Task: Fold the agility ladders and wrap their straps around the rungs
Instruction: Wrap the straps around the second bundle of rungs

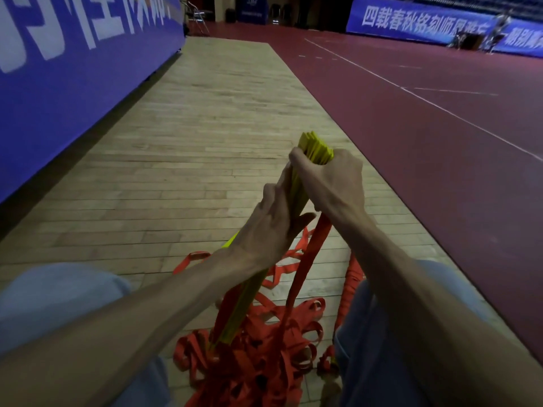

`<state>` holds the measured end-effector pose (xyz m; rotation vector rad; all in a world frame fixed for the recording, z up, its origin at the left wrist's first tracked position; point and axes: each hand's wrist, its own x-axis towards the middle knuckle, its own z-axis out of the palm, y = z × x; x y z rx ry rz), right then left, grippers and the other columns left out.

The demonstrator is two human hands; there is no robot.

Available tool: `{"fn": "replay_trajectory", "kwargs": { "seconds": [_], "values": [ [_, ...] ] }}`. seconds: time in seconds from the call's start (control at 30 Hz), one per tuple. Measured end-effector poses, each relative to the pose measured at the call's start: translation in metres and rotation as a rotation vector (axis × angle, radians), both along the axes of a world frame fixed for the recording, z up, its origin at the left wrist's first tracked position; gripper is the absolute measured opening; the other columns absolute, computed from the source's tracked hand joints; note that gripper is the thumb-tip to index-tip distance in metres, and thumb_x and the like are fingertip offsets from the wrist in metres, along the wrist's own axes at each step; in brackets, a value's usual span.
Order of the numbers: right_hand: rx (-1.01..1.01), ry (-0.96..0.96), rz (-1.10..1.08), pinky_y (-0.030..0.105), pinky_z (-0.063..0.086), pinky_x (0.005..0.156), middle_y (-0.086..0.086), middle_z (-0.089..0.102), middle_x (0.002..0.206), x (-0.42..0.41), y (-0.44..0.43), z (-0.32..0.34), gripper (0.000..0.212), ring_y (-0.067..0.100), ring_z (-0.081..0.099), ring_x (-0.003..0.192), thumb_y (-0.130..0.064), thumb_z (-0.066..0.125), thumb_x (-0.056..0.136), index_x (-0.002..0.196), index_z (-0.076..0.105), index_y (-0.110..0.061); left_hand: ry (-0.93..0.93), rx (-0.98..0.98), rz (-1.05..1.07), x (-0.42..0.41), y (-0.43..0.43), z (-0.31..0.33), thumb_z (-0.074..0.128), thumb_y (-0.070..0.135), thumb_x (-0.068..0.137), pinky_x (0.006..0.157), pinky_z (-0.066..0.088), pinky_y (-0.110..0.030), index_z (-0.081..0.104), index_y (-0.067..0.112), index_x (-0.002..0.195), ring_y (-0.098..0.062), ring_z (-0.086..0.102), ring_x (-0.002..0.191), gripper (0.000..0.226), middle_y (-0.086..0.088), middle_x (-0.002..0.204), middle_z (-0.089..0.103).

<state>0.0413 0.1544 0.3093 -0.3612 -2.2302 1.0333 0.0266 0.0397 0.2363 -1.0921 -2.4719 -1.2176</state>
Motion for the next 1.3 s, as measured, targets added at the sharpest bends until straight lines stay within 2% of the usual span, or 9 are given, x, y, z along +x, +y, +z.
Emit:
{"fn": "replay_trajectory", "kwargs": {
  "seconds": [0.17,0.27,0.33,0.43,0.53,0.67,0.97,1.13,1.3],
  "values": [
    [-0.065,0.106,0.035,0.036,0.04,0.047,-0.004,0.04,0.045,0.003,0.007,0.012,0.043,0.017,0.043,0.047,-0.042,0.064,0.075,0.045,0.044,-0.02,-0.102,0.257,-0.176,0.0,-0.006,0.014,0.052,0.034,0.099,0.092,0.047,-0.015,0.015,0.038,0.151,0.0,0.053,0.113,0.064,-0.006,0.139,0.048],
    [-0.092,0.156,0.111,0.03,0.036,0.048,-0.003,0.039,0.046,0.004,0.008,0.014,0.041,0.009,0.037,0.044,-0.031,0.067,0.08,0.047,0.05,-0.014,-0.249,0.517,-0.189,-0.003,-0.011,0.023,0.065,0.026,0.091,0.081,0.057,-0.027,0.042,0.027,0.142,-0.015,0.069,0.097,0.056,-0.009,0.108,0.067],
    [-0.126,0.189,0.185,0.03,0.037,0.047,-0.001,0.042,0.048,0.006,0.007,0.015,0.038,0.009,0.039,0.044,-0.026,0.069,0.081,0.048,0.051,-0.016,-0.416,0.616,-0.186,-0.006,-0.013,0.028,0.075,0.029,0.079,0.074,0.058,-0.027,0.036,0.024,0.135,-0.02,0.069,0.084,0.068,-0.012,0.092,0.064],
    [-0.165,0.252,0.226,0.025,0.037,0.045,-0.009,0.044,0.044,0.005,0.004,0.013,0.04,0.007,0.043,0.043,-0.028,0.07,0.078,0.045,0.049,-0.022,-0.626,0.498,-0.216,-0.013,-0.013,0.034,0.078,0.03,0.068,0.076,0.055,-0.022,0.035,0.02,0.132,-0.015,0.068,0.093,0.078,-0.01,0.105,0.064],
    [-0.19,0.285,0.235,0.021,0.034,0.043,-0.014,0.039,0.04,0.005,0.001,0.012,0.04,0.003,0.039,0.041,-0.034,0.068,0.074,0.044,0.044,-0.023,-0.549,0.241,-0.205,-0.014,-0.009,0.033,0.085,0.029,0.063,0.082,0.058,-0.03,0.059,0.015,0.118,-0.016,0.068,0.099,0.062,-0.006,0.106,0.07],
    [-0.153,0.268,0.296,0.026,0.038,0.045,-0.011,0.044,0.046,0.002,0.001,0.012,0.047,0.007,0.045,0.045,-0.049,0.067,0.072,0.05,0.05,-0.012,-0.54,0.256,-0.125,-0.013,-0.008,0.033,0.086,0.008,0.07,0.075,0.061,-0.044,0.063,0.009,0.102,-0.024,0.072,0.08,0.039,-0.014,0.089,0.071],
    [0.186,-0.072,0.549,0.019,0.041,0.052,0.002,0.062,0.064,0.004,0.016,0.013,0.047,0.007,0.056,0.055,-0.062,0.062,0.083,0.079,0.068,-0.016,-0.628,0.328,-0.066,-0.027,-0.037,0.044,0.08,-0.003,0.072,0.059,0.05,-0.027,0.062,0.016,0.087,-0.008,0.063,0.061,0.031,0.012,0.058,0.061],
    [0.349,-0.179,0.572,0.01,0.037,0.052,-0.012,0.053,0.056,0.006,0.016,0.01,0.031,-0.005,0.051,0.046,-0.018,0.057,0.099,0.072,0.063,-0.004,-0.498,0.322,0.197,-0.031,-0.031,0.033,0.086,0.019,0.059,0.068,0.055,-0.036,0.067,0.016,0.101,-0.016,0.069,0.078,0.046,0.001,0.085,0.071],
    [0.12,-0.303,0.54,0.026,0.044,0.066,-0.003,0.07,0.086,0.003,0.004,0.003,0.034,0.002,0.059,0.068,-0.043,0.052,0.098,0.101,0.067,-0.013,-0.291,0.274,0.404,-0.024,-0.019,0.03,0.087,0.026,0.069,0.055,0.04,-0.012,0.051,0.013,0.117,-0.015,0.062,0.088,0.062,0.004,0.097,0.062]
  ]
}}
